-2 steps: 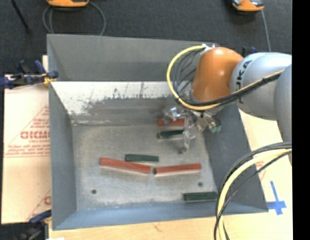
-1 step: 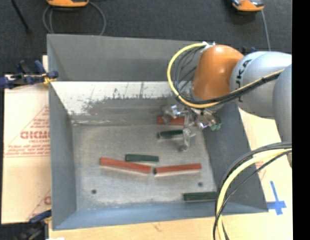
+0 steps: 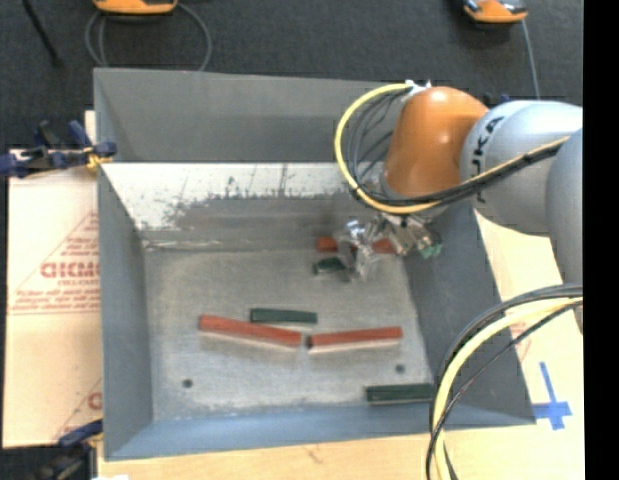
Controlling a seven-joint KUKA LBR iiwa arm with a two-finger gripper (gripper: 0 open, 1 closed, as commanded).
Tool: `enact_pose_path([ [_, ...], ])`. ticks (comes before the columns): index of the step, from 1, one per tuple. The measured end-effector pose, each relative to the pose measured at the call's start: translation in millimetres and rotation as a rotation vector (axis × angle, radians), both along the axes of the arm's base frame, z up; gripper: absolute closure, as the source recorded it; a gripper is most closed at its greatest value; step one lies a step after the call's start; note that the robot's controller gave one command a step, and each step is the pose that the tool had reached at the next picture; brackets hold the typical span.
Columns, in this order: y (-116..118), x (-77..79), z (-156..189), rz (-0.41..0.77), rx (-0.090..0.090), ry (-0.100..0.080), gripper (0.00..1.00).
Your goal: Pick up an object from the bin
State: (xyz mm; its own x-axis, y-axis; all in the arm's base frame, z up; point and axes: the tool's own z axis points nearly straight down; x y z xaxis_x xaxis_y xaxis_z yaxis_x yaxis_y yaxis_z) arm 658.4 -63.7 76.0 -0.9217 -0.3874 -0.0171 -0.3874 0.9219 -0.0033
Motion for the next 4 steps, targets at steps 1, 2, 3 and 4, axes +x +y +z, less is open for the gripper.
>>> enact_pose_path([
  [1, -1, -4.1, -5, 0.0, -0.002, 0.014, 0.0],
  [2, -13, -7.2, -5, -0.099, 0.003, 0.019, 0.0],
  [3, 8, -8.2, -6, -0.184, -0.001, 0.021, 0.0],
  [4, 7, -5.8, -3, -0.184, -0.001, 0.011, 1.0],
])
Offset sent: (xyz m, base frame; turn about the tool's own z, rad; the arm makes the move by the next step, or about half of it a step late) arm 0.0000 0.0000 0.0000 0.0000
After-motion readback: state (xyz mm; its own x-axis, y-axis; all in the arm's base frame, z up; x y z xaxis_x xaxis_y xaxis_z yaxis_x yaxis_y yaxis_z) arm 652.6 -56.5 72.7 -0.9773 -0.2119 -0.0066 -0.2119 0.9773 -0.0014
